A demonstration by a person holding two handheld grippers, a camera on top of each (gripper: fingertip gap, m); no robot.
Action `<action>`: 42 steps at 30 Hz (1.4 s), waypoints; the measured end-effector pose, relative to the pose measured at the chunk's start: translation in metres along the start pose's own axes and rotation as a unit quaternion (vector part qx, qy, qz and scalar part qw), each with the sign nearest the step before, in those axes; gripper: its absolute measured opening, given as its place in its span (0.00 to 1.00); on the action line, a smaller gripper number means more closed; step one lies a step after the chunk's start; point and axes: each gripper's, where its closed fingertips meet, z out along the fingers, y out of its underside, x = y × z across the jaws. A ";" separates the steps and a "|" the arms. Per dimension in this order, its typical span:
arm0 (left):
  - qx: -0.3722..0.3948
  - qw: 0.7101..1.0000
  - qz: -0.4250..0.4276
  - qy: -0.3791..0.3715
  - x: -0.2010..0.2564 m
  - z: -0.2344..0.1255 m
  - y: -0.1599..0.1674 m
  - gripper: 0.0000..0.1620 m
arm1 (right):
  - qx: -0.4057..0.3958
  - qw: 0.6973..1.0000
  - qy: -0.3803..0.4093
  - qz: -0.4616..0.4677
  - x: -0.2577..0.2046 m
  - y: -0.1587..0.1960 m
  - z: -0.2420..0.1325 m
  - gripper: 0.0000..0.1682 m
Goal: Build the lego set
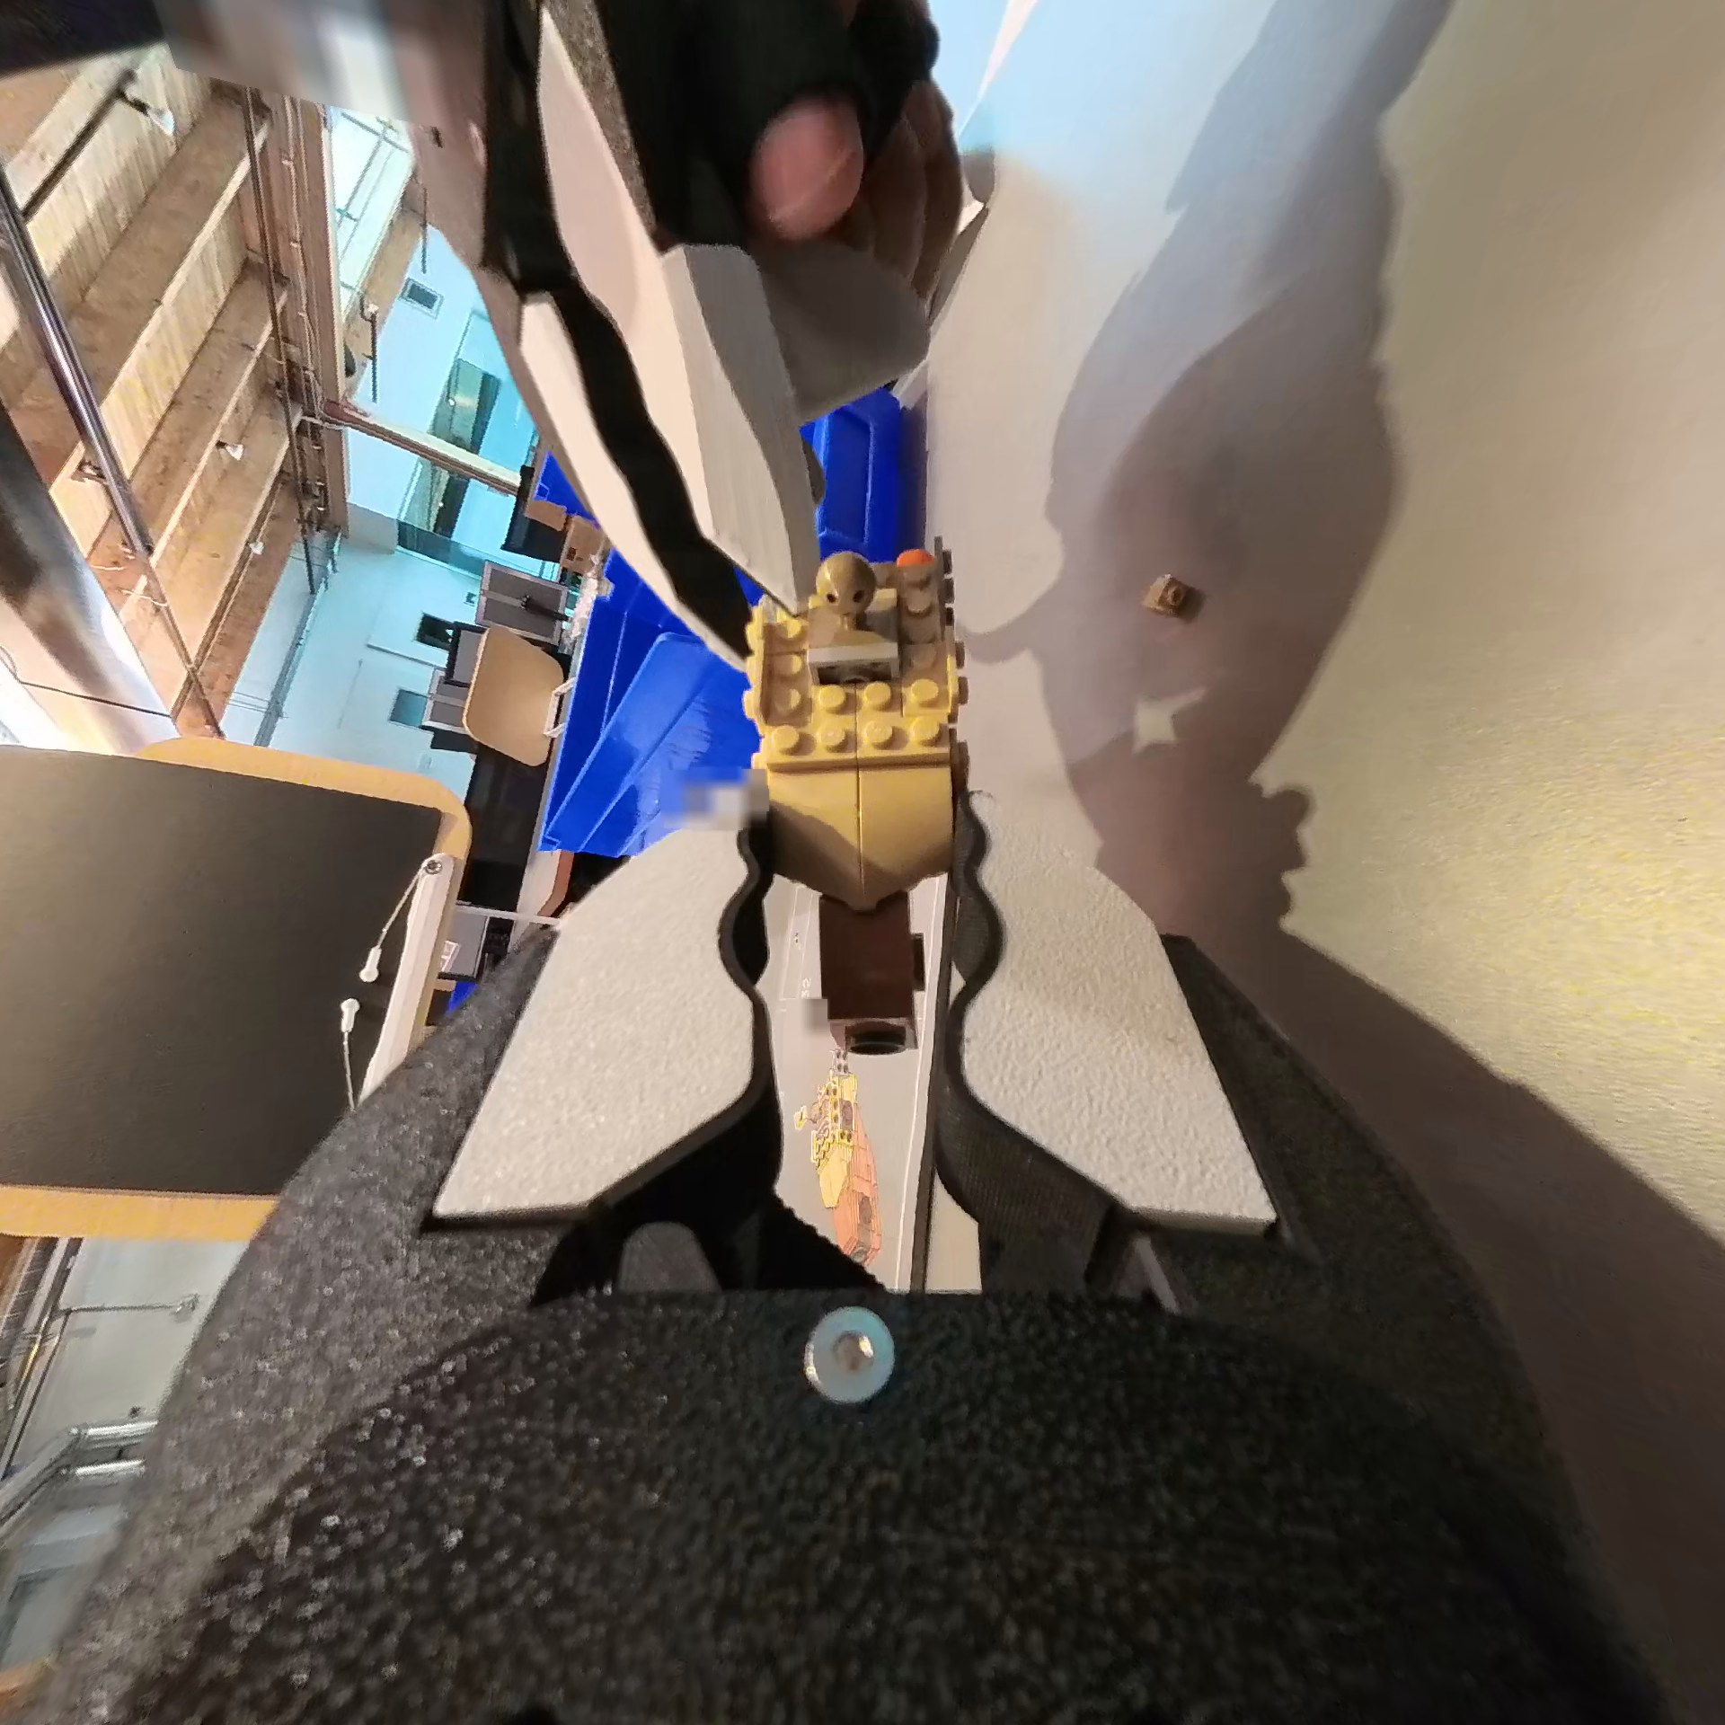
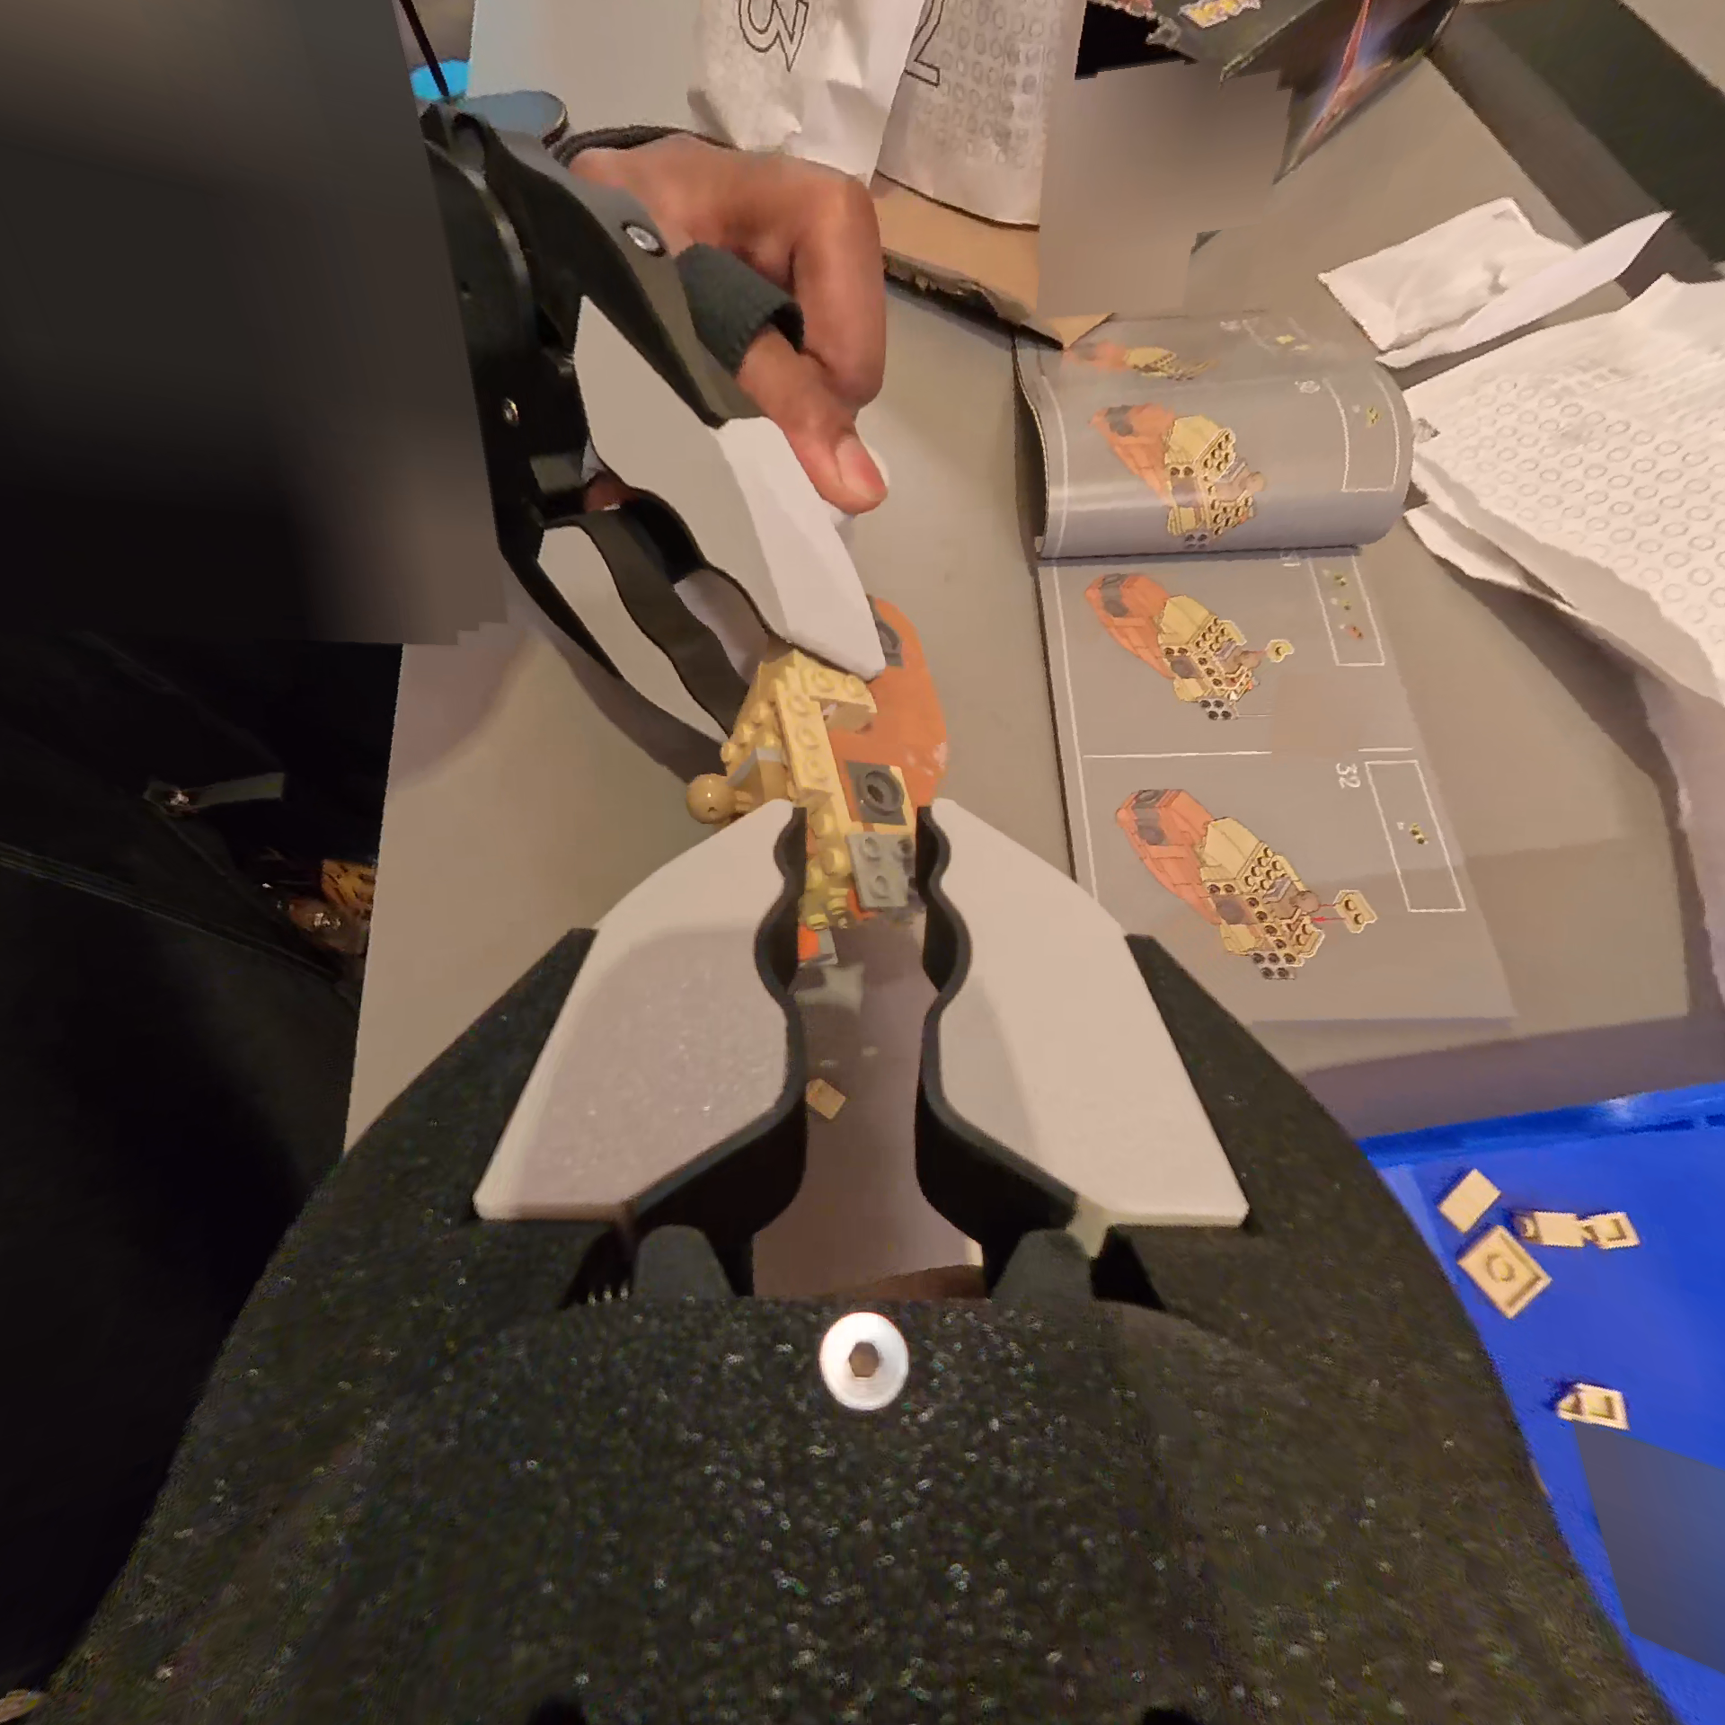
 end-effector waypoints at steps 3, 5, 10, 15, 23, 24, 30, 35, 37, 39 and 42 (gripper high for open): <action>-0.002 1.000 -0.002 0.000 0.000 0.000 0.001 0.23 | 0.011 1.000 -0.009 0.025 0.000 -0.001 0.000 0.12; -0.002 1.000 -0.003 0.000 0.000 0.001 0.001 0.23 | 0.021 0.999 -0.015 0.037 -0.001 -0.001 0.000 0.12; -0.004 1.000 -0.002 0.000 -0.001 0.001 0.002 0.23 | 0.032 0.998 -0.024 0.043 -0.002 -0.002 0.000 0.12; -0.006 1.000 0.008 -0.005 -0.002 0.001 0.002 0.23 | 0.028 0.999 -0.031 0.030 -0.005 -0.005 0.001 0.12; -0.011 0.999 0.024 -0.020 -0.006 0.000 0.003 0.23 | 0.027 0.998 -0.042 0.034 -0.006 -0.008 0.003 0.10; -0.012 0.999 0.026 -0.022 -0.007 0.000 0.003 0.23 | 0.028 0.998 -0.043 0.036 -0.006 -0.008 0.003 0.10; -0.013 0.999 0.028 -0.026 -0.009 0.000 0.002 0.23 | 0.037 0.997 -0.049 0.044 -0.006 -0.011 0.003 0.10; -0.012 0.999 0.029 -0.029 -0.010 -0.001 0.002 0.23 | 0.041 0.997 -0.048 0.046 -0.005 -0.011 0.003 0.08; -0.010 0.999 0.027 -0.031 -0.010 -0.001 0.001 0.23 | 0.041 0.997 -0.047 0.044 -0.006 -0.012 0.002 0.08; -0.009 0.999 0.024 -0.032 -0.011 -0.001 0.001 0.23 | 0.041 0.997 -0.048 0.041 -0.007 -0.013 0.002 0.07; -0.007 0.999 0.021 -0.037 -0.013 -0.001 0.000 0.23 | 0.043 0.998 -0.041 0.033 -0.007 -0.015 0.002 0.07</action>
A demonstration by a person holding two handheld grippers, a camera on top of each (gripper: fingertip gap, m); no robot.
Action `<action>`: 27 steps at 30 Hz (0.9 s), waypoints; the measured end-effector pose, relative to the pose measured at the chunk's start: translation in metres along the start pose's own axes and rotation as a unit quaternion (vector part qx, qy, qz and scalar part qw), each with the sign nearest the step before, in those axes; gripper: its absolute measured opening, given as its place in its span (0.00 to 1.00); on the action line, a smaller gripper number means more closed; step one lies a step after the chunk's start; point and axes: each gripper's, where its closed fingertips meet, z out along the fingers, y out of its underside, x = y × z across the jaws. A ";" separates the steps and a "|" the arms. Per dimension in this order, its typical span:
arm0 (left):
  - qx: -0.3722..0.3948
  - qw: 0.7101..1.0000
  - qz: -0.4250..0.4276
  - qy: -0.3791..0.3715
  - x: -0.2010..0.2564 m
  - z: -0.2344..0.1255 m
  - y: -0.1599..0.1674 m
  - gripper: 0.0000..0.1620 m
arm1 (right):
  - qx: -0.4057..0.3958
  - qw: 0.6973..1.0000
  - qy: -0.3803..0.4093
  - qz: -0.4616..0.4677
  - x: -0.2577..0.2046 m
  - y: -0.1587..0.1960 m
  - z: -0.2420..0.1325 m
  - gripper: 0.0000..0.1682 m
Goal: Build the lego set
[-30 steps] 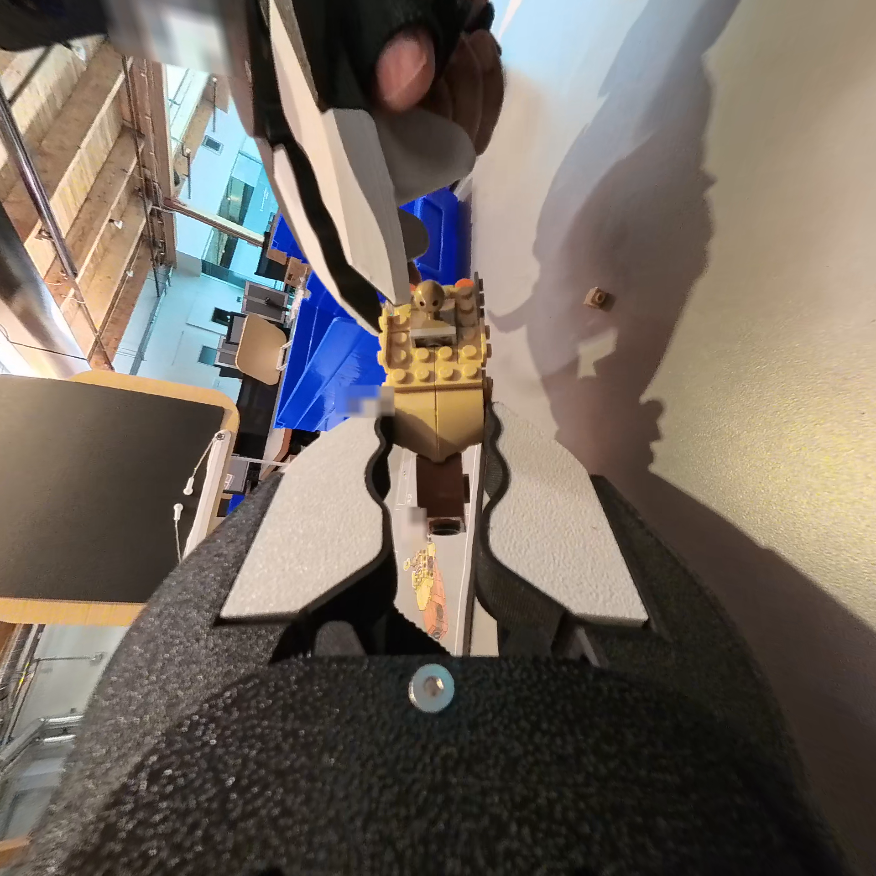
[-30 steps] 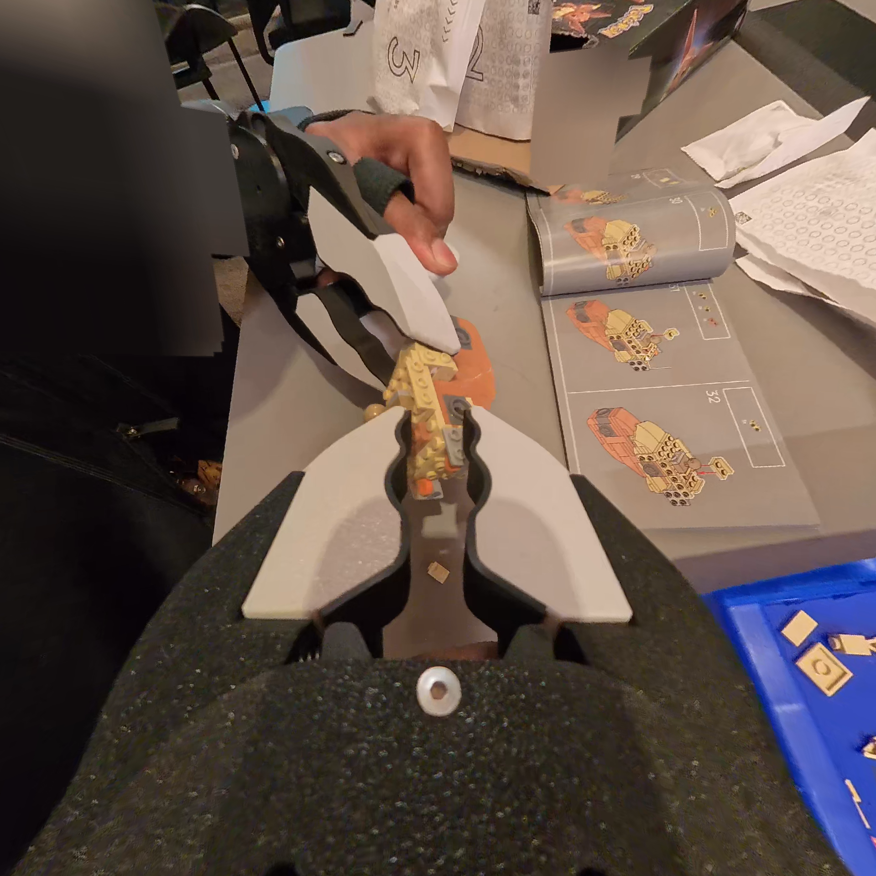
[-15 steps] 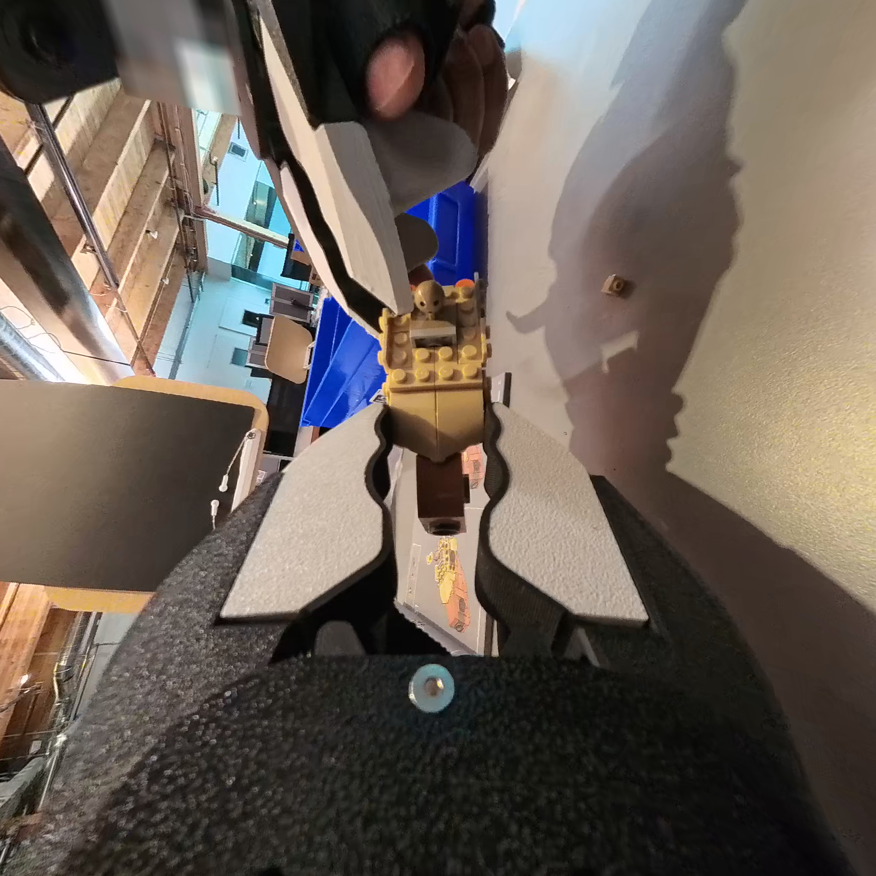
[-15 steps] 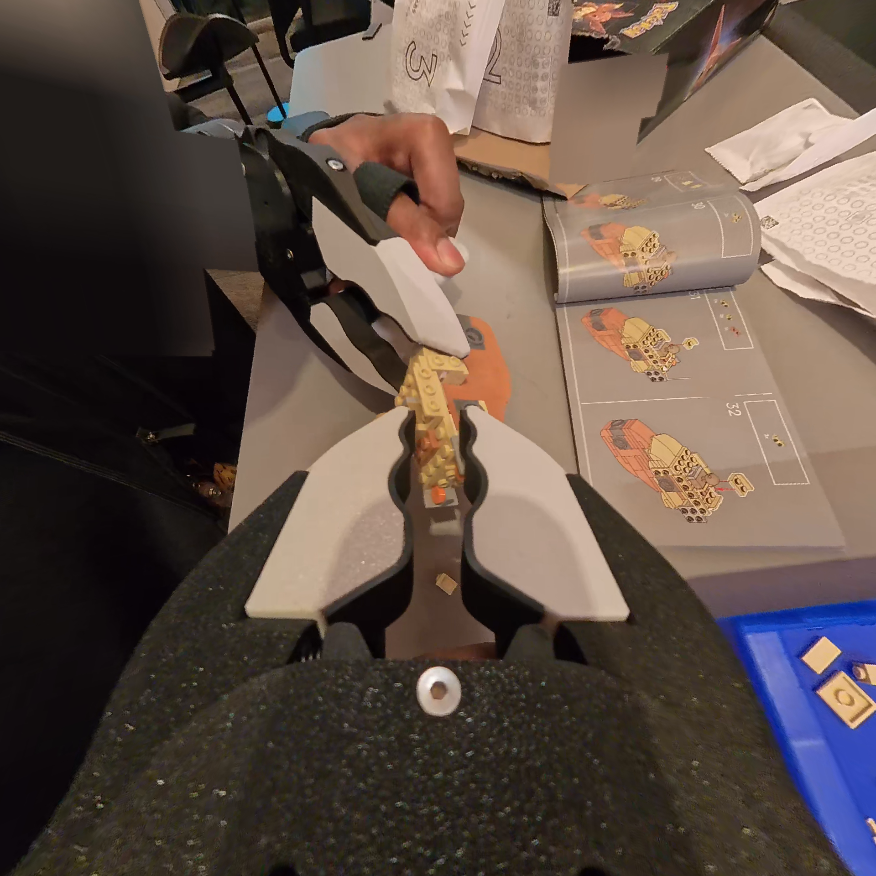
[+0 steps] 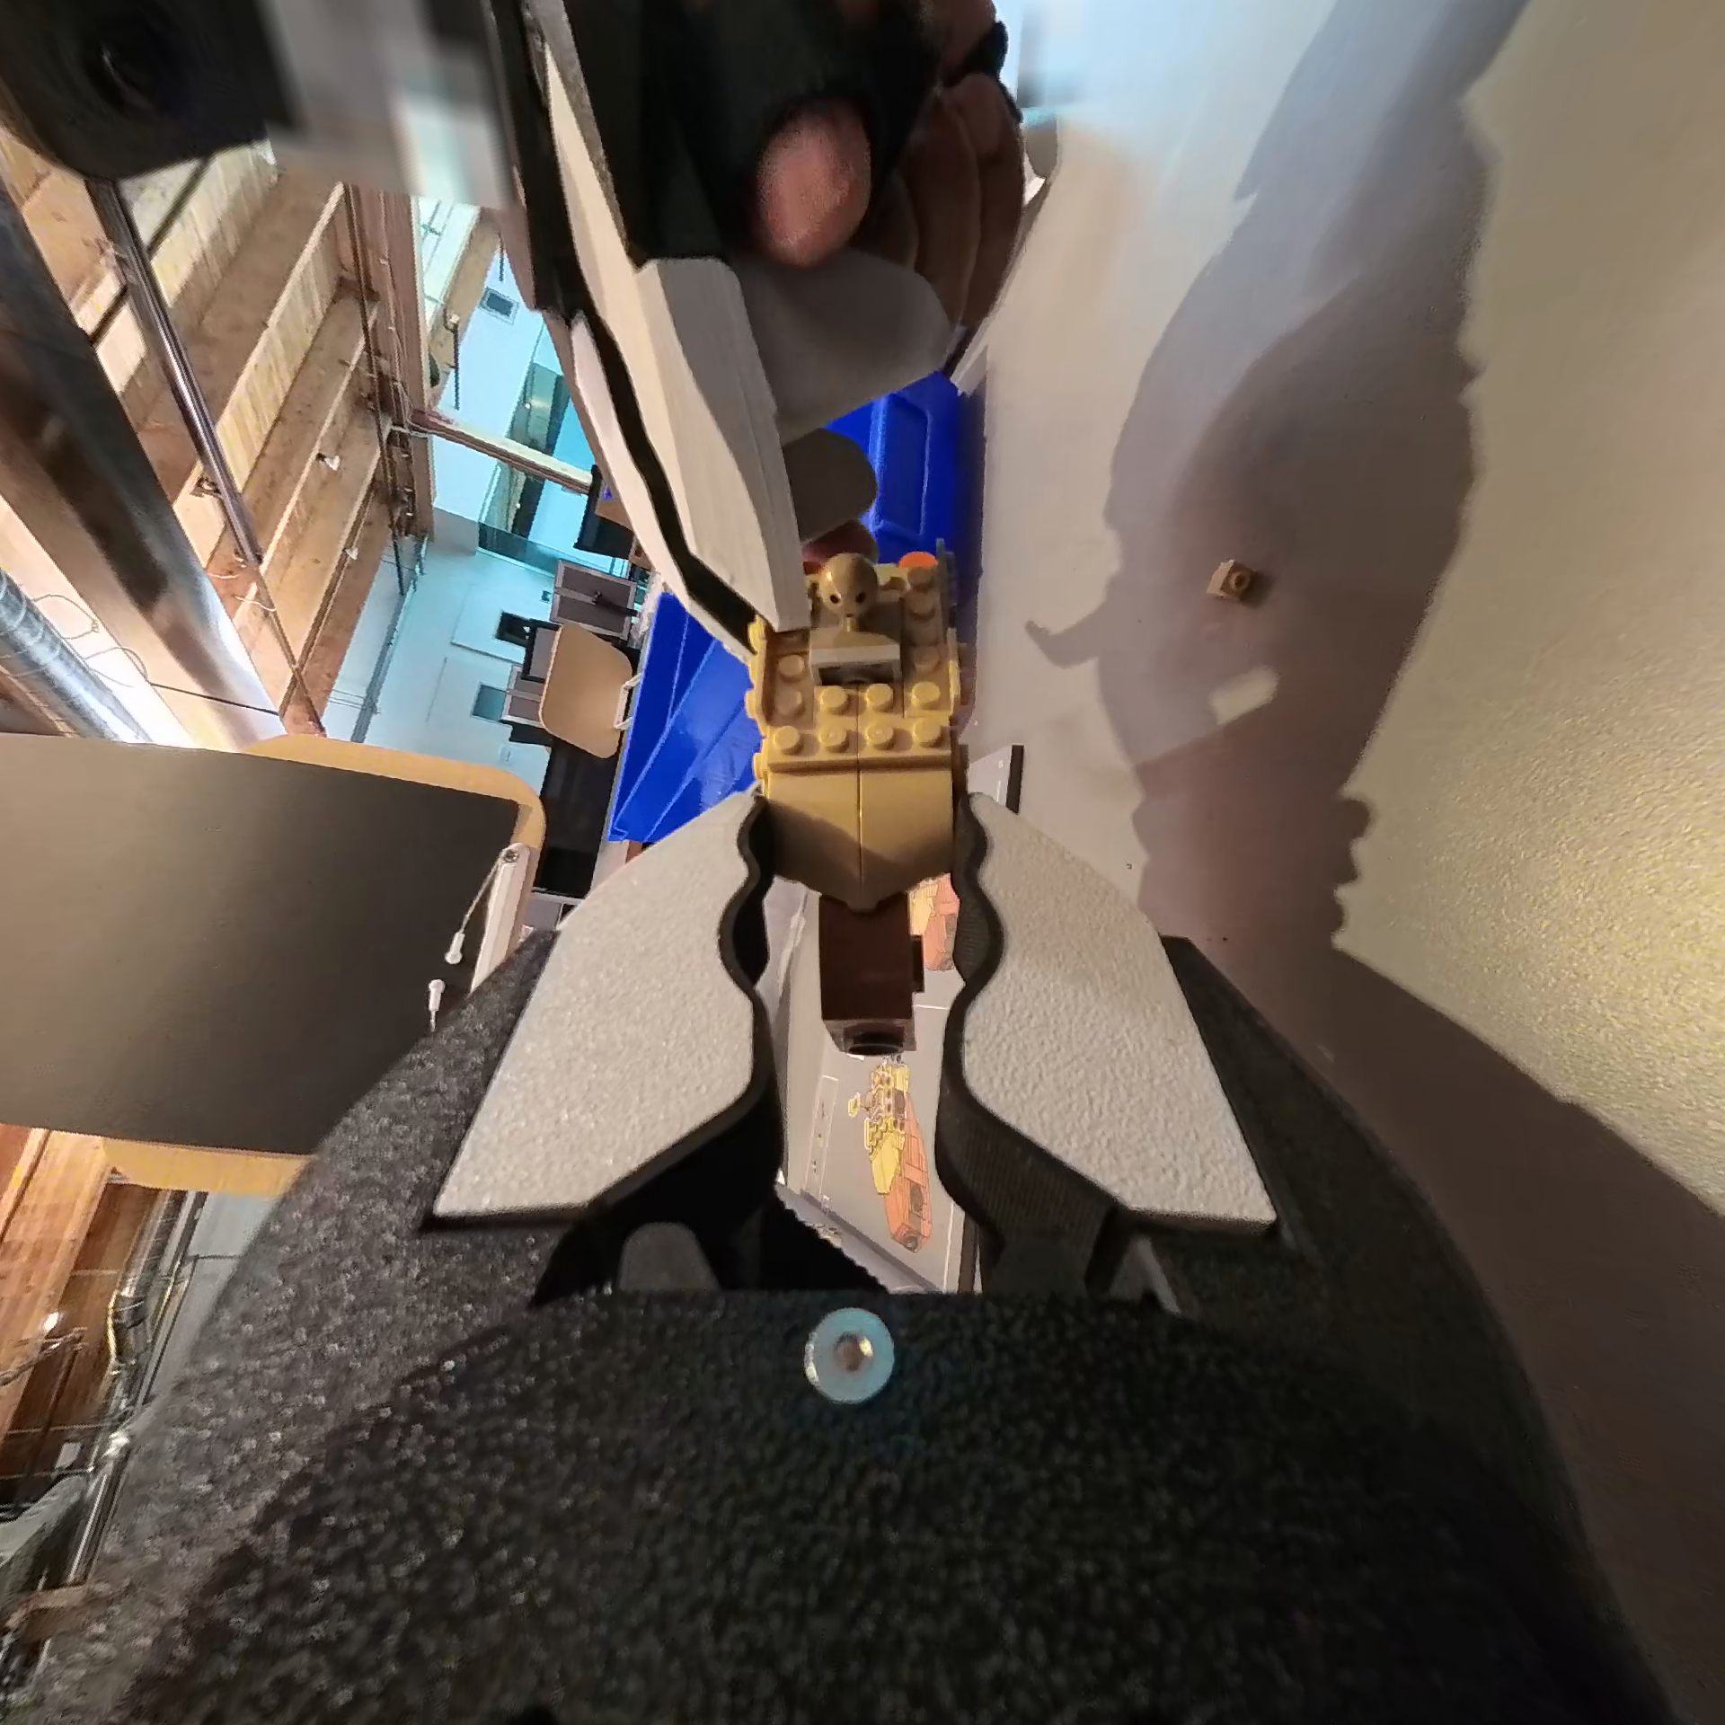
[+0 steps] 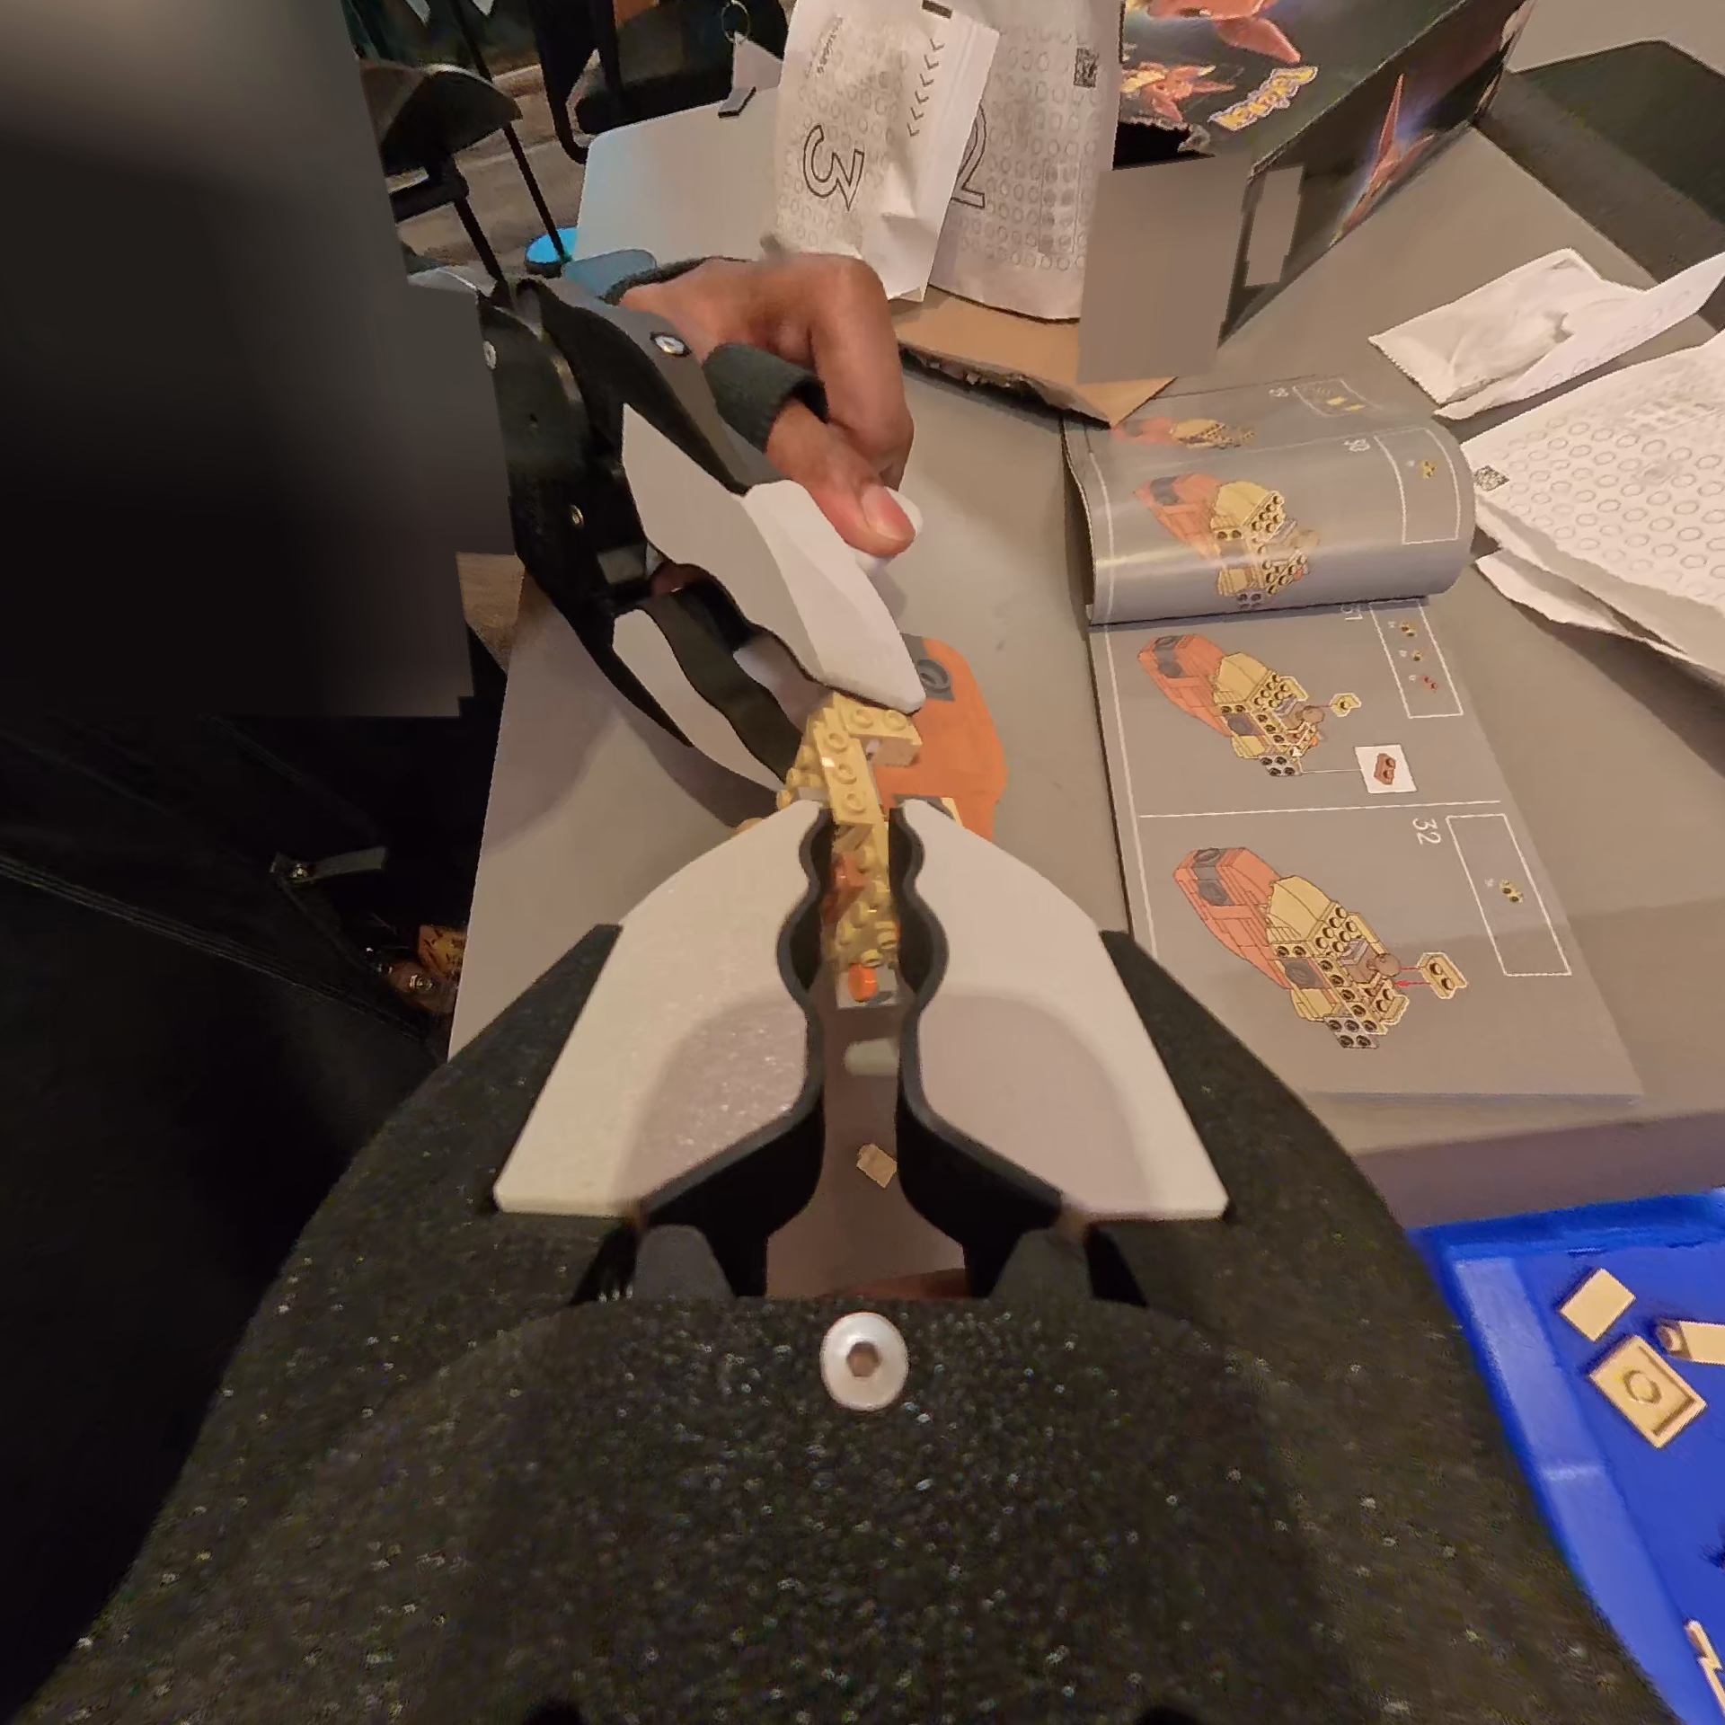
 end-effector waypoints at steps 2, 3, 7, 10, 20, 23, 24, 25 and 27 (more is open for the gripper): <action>0.002 1.000 -0.003 -0.002 -0.001 -0.001 -0.001 0.23 | 0.002 1.000 0.003 -0.005 0.000 -0.002 -0.001 0.06; 0.004 1.000 -0.004 -0.005 -0.002 -0.001 -0.001 0.23 | 0.003 1.000 0.004 -0.009 -0.001 -0.002 -0.001 0.06; 0.009 1.000 -0.005 -0.014 -0.005 -0.002 -0.003 0.22 | 0.005 1.000 0.011 -0.028 -0.003 -0.006 -0.002 0.06; 0.010 1.000 -0.008 -0.018 -0.007 -0.003 -0.004 0.22 | 0.004 0.999 0.019 -0.042 -0.004 -0.008 -0.003 0.06; 0.008 1.000 -0.013 -0.024 -0.009 -0.003 -0.003 0.22 | 0.005 0.996 0.051 -0.072 -0.003 -0.011 -0.002 0.06; 0.007 1.000 -0.014 -0.024 -0.010 -0.003 -0.003 0.22 | 0.004 0.994 0.066 -0.085 -0.003 -0.011 -0.001 0.05; 0.008 1.000 -0.014 -0.025 -0.010 -0.004 -0.003 0.22 | 0.005 0.993 0.070 -0.090 -0.003 -0.012 -0.001 0.05; 0.009 1.000 -0.013 -0.025 -0.010 -0.004 -0.003 0.22 | 0.005 0.993 0.073 -0.094 -0.003 -0.012 -0.001 0.05; 0.010 1.000 -0.012 -0.024 -0.009 -0.004 -0.004 0.22 | 0.002 0.992 0.074 -0.100 -0.004 -0.011 -0.001 0.05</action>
